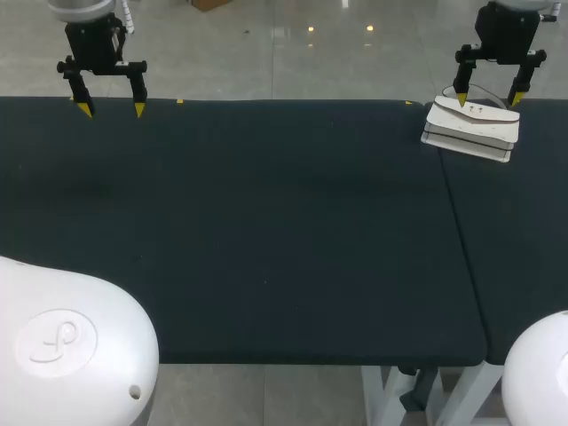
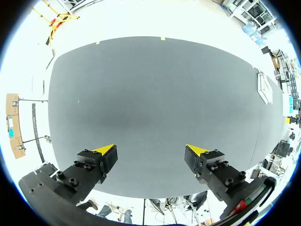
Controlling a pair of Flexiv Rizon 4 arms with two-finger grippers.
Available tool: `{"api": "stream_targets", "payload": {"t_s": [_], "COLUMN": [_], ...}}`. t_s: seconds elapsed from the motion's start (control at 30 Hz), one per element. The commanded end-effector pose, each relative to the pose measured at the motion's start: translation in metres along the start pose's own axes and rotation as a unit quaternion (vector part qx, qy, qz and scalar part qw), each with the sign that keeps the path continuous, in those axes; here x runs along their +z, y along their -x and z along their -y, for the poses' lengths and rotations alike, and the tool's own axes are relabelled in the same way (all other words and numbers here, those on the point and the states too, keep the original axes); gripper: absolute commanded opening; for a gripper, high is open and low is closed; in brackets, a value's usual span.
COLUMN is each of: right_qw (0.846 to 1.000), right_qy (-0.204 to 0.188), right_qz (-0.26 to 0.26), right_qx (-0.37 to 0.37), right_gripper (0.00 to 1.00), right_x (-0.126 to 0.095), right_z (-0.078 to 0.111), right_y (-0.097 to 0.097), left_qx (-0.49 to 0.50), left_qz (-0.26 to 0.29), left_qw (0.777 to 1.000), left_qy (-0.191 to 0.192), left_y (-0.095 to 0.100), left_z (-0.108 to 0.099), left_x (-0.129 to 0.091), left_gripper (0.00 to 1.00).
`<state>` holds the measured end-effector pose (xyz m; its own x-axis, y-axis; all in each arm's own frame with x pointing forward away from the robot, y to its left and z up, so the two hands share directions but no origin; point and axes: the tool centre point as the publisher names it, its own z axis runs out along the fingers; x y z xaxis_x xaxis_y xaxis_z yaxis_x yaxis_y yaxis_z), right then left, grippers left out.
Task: Pick up the bag, open it, inspect its contents, close it, and place it on the opposite side
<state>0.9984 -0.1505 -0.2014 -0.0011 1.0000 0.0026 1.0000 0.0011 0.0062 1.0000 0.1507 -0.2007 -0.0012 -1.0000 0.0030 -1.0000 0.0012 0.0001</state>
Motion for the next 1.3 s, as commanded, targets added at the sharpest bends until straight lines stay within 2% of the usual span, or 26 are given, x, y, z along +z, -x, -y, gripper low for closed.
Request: {"api": "stream_targets", "payload": {"t_s": [0.03, 0.5, 0.67, 0.8, 1.0, 1.1, 1.17, 1.3], "right_qw": [1.0, 1.0, 1.0, 1.0, 0.999, 0.999, 0.999, 0.999], "right_qy": [-0.002, -0.002, -0.002, 0.001, 0.007, 0.003, -0.001, 0.006], "right_qz": [0.001, 0.001, 0.001, 0.002, -0.007, -0.019, -0.015, -0.031], "right_qx": [0.0, 0.0, 0.0, -0.018, -0.041, -0.042, -0.038, -0.027], "right_gripper": [1.0, 1.0, 1.0, 1.0, 1.0, 1.0, 1.0, 1.0], "right_x": [-0.001, -0.001, -0.001, 0.002, 0.007, 0.015, 0.018, 0.027], "right_z": [-0.001, -0.001, -0.001, -0.003, -0.005, -0.007, -0.007, -0.009], "right_y": [0.0, 0.0, 0.0, 0.008, 0.027, 0.041, 0.047, 0.061], "left_qx": [0.0, 0.0, 0.066, 0.132, 0.247, 0.319, 0.339, 0.431], "left_qz": [0.001, 0.001, -0.003, -0.007, -0.027, -0.046, -0.047, -0.066], "left_qw": [1.0, 1.0, 0.997, 0.99, 0.964, 0.939, 0.931, 0.883], "left_qy": [0.0, 0.0, -0.025, -0.052, -0.095, -0.121, -0.129, -0.175], "left_y": [0.0, 0.0, -0.01, -0.019, -0.035, -0.043, -0.045, -0.053], "left_z": [0.0, 0.0, -0.002, -0.006, -0.015, -0.022, -0.025, -0.035], "left_x": [0.0, 0.0, -0.003, -0.002, 0.006, 0.012, 0.016, 0.023], "left_gripper": [1.0, 1.0, 1.0, 1.0, 1.0, 1.0, 1.0, 1.0]}}
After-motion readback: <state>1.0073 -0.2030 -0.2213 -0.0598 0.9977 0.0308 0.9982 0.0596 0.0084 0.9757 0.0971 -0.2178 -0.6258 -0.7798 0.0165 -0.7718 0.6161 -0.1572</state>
